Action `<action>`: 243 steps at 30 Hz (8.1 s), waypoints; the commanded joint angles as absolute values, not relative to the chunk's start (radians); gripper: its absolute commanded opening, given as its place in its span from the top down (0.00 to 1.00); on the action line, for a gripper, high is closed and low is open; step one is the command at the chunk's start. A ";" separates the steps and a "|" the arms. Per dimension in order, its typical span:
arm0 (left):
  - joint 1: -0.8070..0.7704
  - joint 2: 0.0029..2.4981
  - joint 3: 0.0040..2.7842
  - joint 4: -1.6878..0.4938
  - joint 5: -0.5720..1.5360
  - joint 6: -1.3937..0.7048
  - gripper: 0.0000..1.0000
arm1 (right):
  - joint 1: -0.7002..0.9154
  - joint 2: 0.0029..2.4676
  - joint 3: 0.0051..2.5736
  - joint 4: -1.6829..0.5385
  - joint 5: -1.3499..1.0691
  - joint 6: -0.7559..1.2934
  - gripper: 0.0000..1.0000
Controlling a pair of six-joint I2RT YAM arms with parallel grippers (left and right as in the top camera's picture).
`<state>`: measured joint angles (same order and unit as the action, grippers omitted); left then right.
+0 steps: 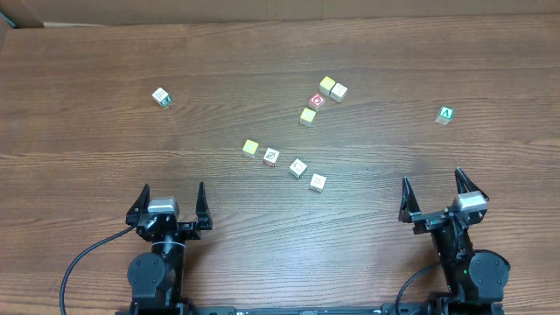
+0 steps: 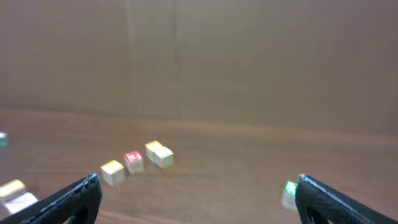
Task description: Flip 4 blocks
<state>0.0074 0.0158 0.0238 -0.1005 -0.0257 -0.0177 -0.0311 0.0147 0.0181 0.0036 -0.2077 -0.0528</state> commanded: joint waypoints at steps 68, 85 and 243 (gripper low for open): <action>-0.081 1.459 1.317 -1.015 0.382 -0.240 0.00 | 0.495 1.600 1.114 -0.904 -0.278 0.664 0.11; -0.081 1.520 1.317 -1.001 0.382 -0.240 0.00 | 0.499 1.795 1.114 -0.698 -0.278 0.733 0.25; -0.509 1.913 1.317 -0.651 0.262 0.138 0.20 | 0.745 1.270 2.043 -1.694 -0.137 0.706 0.00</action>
<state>-0.5110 1.8973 1.2991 -0.6666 0.3088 0.0933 0.7422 1.2697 2.0293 -1.6958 -0.0692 0.7147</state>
